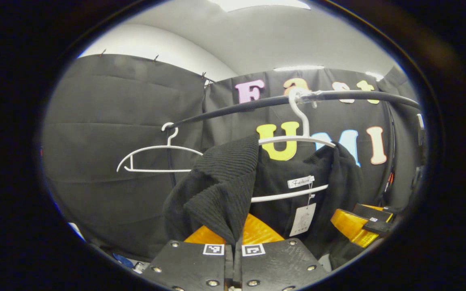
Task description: Grasp the clothes on the hanger with both hands and then place them into the laundry hamper below.
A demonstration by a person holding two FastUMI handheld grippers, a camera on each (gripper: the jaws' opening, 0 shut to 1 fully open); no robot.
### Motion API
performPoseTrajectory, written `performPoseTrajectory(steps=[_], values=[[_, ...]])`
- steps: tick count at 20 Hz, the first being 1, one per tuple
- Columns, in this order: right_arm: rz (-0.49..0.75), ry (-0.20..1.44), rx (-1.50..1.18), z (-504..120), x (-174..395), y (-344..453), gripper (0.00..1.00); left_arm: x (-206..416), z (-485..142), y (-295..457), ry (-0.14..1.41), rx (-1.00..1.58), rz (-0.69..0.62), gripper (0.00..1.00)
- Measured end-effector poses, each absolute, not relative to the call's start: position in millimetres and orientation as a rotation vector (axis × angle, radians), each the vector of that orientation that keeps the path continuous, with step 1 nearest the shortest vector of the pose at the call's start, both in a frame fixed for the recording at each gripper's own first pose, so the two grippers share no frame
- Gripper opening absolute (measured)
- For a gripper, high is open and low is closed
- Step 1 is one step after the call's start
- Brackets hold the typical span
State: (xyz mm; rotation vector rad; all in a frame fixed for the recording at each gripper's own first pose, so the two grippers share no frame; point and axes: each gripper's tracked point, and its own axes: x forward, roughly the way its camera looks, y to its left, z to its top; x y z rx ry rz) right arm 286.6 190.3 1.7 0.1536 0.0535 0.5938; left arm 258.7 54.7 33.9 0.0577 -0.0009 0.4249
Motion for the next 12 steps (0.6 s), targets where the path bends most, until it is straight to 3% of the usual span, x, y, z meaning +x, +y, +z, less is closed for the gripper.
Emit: performPoseTrajectory(steps=[10, 12], values=[[0.528, 0.027, 0.145, 4, 320, 209, 1.00, 253, 32, 58, 0.000, 0.068, 0.435, 0.01], [0.520, 0.010, 0.132, 5, 325, 207, 0.96, 252, 33, 55, -0.004, 0.064, 0.429, 0.01]])
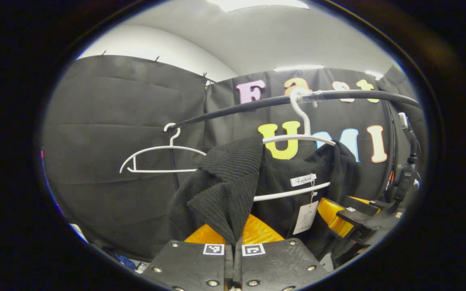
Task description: Grasp the clothes on the hanger with both hands and then place them into the laundry hamper below.
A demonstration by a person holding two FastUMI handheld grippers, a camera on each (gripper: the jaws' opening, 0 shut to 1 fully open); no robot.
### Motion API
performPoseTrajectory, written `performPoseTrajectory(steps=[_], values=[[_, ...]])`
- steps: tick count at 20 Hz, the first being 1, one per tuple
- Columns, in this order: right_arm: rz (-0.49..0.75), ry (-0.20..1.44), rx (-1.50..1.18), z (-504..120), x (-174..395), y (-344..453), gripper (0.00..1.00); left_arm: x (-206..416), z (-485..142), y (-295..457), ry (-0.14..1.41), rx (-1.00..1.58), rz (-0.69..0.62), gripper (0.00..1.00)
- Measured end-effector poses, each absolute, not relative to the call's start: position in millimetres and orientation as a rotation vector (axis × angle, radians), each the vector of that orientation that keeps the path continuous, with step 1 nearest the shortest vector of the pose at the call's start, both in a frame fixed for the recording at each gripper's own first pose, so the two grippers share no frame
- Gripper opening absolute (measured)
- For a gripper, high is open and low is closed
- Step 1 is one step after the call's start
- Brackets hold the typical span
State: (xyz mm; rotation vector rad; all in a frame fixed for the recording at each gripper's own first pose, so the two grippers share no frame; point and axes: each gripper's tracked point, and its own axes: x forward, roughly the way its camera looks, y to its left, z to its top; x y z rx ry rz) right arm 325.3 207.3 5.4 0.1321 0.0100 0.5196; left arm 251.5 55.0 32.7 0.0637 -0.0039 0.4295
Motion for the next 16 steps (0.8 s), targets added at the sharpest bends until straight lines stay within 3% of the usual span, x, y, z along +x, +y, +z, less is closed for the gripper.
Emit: performPoseTrajectory(steps=[1, 4, 6, 8, 10, 11, 12, 13, 16], values=[[0.518, 0.003, 0.124, 5, 328, 208, 0.96, 250, 32, 55, -0.006, 0.055, 0.427, 0.01], [0.508, -0.018, 0.122, 7, 342, 202, 0.80, 244, 31, 54, -0.008, 0.048, 0.432, 0.01], [0.511, -0.028, 0.127, 10, 352, 197, 0.58, 240, 31, 53, -0.009, 0.049, 0.432, 0.02], [0.500, -0.033, 0.124, 12, 361, 188, 0.31, 232, 35, 50, -0.019, 0.046, 0.432, 0.01], [0.509, -0.043, 0.149, 16, 362, 181, 0.13, 224, 39, 49, -0.027, 0.045, 0.435, 0.02], [0.535, -0.048, 0.171, 18, 365, 183, 0.14, 223, 40, 51, -0.031, 0.046, 0.435, 0.01], [0.562, -0.051, 0.189, 20, 365, 181, 0.05, 222, 42, 49, -0.035, 0.044, 0.431, 0.02], [0.582, -0.055, 0.191, 22, 371, 182, 0.03, 221, 43, 48, -0.040, 0.039, 0.429, 0.01], [0.555, -0.094, 0.182, 32, 377, 160, 0.00, 211, 62, 50, -0.091, 0.025, 0.427, 0.01]])
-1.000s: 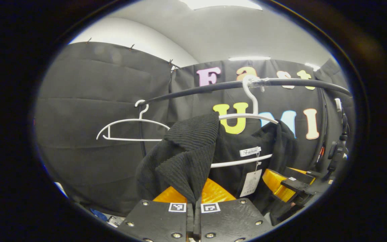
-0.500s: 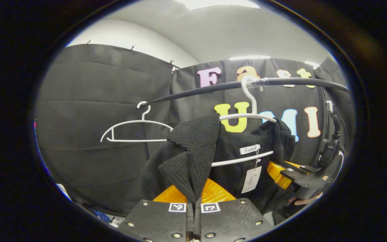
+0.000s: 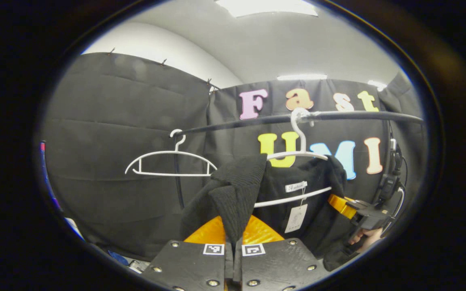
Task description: Grasp the clothes on the hanger with both hands and then place them into the laundry hamper below.
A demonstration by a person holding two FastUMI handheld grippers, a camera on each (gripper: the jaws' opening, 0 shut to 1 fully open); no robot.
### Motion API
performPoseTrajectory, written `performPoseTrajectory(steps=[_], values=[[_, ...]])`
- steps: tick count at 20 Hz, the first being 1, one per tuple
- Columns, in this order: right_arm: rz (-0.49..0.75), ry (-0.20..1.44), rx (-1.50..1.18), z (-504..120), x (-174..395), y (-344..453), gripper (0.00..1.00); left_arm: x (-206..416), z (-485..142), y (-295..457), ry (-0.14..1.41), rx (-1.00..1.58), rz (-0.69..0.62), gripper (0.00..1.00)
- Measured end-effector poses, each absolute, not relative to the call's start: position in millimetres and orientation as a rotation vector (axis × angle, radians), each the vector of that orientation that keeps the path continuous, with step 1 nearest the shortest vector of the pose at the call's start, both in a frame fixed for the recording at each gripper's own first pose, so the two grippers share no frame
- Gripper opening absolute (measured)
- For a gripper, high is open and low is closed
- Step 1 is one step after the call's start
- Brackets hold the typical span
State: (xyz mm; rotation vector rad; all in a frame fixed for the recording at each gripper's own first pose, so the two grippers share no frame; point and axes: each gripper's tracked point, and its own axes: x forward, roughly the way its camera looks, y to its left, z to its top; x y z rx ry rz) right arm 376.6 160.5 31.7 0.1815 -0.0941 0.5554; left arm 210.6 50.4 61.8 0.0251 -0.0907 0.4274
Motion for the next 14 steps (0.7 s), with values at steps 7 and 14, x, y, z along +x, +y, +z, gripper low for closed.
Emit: performPoseTrajectory(steps=[7, 14], values=[[0.475, -0.188, 0.152, 55, 392, 128, 0.01, 194, 94, 76, -0.154, 0.047, 0.461, 0.01], [0.455, -0.295, 0.042, 63, 395, 122, 0.01, 183, 105, 116, -0.159, 0.063, 0.488, 0.01]])
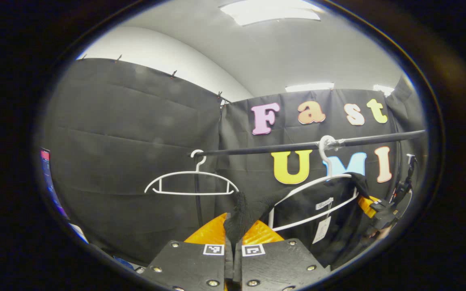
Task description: Grasp the clothes on the hanger with both hands and then place them into the laundry hamper below.
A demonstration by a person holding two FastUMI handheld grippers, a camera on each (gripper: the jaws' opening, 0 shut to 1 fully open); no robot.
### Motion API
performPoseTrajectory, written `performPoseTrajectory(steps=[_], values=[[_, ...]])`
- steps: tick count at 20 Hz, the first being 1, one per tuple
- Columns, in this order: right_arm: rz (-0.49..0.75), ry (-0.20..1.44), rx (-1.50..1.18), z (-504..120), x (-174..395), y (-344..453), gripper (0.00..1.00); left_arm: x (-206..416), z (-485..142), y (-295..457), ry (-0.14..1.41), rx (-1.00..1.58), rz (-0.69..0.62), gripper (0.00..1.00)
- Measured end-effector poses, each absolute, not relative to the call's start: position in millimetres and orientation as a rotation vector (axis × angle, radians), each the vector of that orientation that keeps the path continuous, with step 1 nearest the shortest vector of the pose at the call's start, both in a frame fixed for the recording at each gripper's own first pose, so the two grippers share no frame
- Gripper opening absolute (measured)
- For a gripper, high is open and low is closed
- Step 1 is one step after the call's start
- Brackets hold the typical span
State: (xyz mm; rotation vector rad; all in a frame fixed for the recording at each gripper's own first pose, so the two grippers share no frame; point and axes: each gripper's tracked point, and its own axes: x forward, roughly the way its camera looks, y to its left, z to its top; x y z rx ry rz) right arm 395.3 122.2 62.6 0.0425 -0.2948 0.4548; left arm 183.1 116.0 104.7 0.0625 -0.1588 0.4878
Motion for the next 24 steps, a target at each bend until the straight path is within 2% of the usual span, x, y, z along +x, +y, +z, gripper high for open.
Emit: performPoseTrajectory(steps=[7, 10, 13, 17, 19, 24], values=[[0.646, -0.308, -0.009, 54, 356, 112, 0.01, 177, 113, 155, -0.173, -0.032, 0.506, 0.02], [0.679, -0.324, -0.024, 58, 347, 96, 0.01, 180, 115, 174, -0.175, -0.067, 0.522, 0.01], [0.616, -0.378, -0.097, 63, 341, 89, 0.01, 190, 113, 182, -0.175, -0.065, 0.509, 0.01], [0.433, -0.529, -0.181, 91, 349, 80, 0.03, 192, 119, 180, -0.173, 0.005, 0.483, 0.01], [0.387, -0.543, -0.208, 90, 364, 86, 0.00, 199, 119, 183, -0.176, 0.020, 0.462, 0.01], [0.314, -0.546, -0.285, 83, 391, 94, 0.01, 204, 100, 203, -0.185, -0.096, 0.356, 0.01]])
